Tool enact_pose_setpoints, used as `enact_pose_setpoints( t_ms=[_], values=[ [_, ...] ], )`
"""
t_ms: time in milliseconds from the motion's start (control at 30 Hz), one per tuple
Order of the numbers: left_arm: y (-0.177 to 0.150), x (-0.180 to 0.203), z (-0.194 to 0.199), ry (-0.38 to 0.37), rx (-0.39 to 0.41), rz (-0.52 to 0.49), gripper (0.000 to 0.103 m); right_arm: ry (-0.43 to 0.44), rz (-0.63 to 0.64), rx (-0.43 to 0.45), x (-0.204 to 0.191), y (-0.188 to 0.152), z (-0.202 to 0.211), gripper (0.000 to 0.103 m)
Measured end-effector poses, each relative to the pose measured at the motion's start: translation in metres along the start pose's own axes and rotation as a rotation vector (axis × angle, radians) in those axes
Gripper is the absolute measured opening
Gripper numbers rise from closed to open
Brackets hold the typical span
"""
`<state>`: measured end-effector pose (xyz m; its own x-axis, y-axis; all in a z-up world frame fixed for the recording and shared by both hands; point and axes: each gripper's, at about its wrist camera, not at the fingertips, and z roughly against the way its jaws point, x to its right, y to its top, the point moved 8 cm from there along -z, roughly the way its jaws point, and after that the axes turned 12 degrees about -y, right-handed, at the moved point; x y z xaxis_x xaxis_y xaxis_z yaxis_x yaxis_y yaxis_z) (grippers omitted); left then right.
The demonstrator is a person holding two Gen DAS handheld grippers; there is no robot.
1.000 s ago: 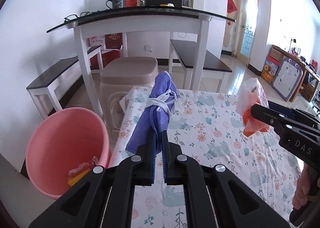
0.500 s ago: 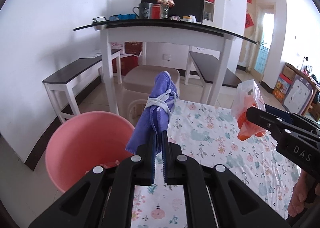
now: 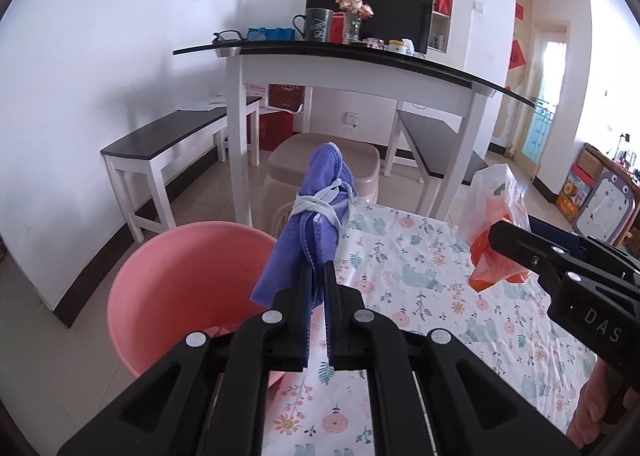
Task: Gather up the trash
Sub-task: 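Carry the purple cloth and orange-white bag over the pink bucket, then lower both items into the pink bucket and open both grippers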
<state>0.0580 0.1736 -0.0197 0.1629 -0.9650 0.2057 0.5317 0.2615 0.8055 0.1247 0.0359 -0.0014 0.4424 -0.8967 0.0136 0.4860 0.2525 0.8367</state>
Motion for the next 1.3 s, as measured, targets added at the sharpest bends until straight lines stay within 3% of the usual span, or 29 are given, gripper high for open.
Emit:
enact_pose_setpoints(
  t_ms=[600, 967, 1300],
  values=[
    [-0.001, -0.061, 0.009, 0.140, 0.019, 0.054, 0.005, 0.098, 0.063, -0.008, -0.068, 0.009, -0.032, 0.037],
    [-0.016, -0.117, 0.005, 0.229, -0.012, 0.127, 0.005, 0.184, 0.123, -0.017, -0.124, 0.012, -0.052, 0.037],
    [-0.027, -0.141, -0.004, 0.274, -0.053, 0.162, 0.005, 0.213, 0.138, -0.065, -0.148, 0.002, -0.074, 0.037]
  ],
)
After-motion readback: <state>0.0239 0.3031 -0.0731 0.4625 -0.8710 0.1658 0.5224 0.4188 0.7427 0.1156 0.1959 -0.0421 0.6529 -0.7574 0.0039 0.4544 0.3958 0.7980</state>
